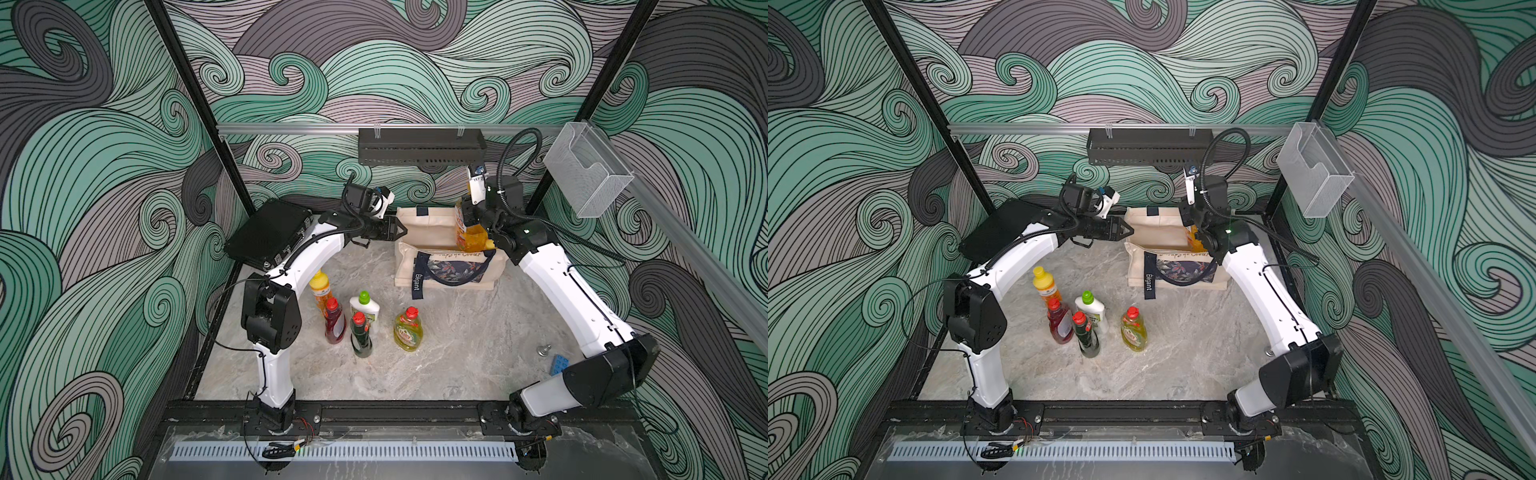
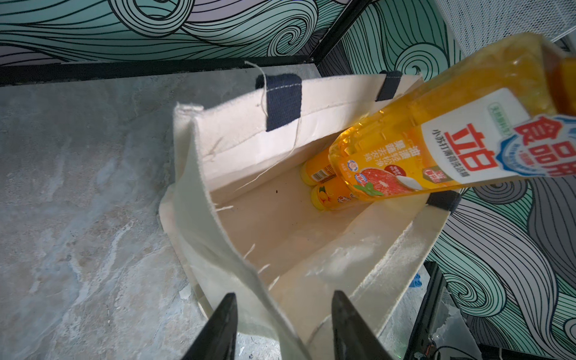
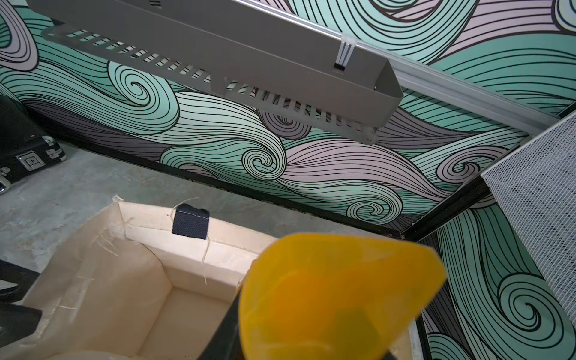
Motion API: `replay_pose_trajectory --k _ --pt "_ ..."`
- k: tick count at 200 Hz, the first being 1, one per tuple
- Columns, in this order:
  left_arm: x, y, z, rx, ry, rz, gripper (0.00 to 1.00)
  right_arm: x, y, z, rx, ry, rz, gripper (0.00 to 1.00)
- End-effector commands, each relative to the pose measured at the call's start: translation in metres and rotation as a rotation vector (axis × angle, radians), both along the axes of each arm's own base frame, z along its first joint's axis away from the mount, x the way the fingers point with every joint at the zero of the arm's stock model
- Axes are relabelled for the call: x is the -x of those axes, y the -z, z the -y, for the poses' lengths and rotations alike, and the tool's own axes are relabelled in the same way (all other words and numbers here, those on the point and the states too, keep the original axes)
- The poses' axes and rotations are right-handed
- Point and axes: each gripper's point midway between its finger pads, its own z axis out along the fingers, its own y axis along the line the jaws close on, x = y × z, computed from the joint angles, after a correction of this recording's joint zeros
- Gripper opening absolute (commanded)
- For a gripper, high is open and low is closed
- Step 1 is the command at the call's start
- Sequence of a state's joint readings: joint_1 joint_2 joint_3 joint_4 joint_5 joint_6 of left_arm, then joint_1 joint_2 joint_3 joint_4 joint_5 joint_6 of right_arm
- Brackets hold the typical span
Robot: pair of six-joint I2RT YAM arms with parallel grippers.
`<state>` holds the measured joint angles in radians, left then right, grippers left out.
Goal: Pack dish soap into the shopping bag
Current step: Place the bottle of dish soap in the shopping bag.
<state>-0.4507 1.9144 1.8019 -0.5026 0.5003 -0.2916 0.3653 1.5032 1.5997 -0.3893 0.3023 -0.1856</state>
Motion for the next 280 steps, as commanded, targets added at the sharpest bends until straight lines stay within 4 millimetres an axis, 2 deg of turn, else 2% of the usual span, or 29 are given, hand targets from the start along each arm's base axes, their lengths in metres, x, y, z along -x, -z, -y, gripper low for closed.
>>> replay_pose_trajectory --k 1,52,160,252,280 --pt "-0.002 -0.005 0.005 -0.005 0.001 0.009 0.46 0.017 -0.101 0.026 -0.082 0.097 0.321 0.0" --pt "-0.001 -0.005 0.004 -0.012 -0.001 0.007 0.37 0.018 -0.09 0.037 -0.084 0.15 0.328 0.0" --pt "0.0 -0.005 0.004 -0.019 -0.002 0.007 0.3 0.008 -0.058 0.059 -0.146 0.197 0.289 0.0" --pt "0.001 -0.005 0.003 -0.022 -0.001 0.005 0.27 0.001 -0.02 0.062 -0.156 0.217 0.22 0.0" --pt "0.001 -0.005 0.003 -0.021 0.001 0.003 0.23 0.0 -0.01 0.063 -0.162 0.228 0.207 0.0"
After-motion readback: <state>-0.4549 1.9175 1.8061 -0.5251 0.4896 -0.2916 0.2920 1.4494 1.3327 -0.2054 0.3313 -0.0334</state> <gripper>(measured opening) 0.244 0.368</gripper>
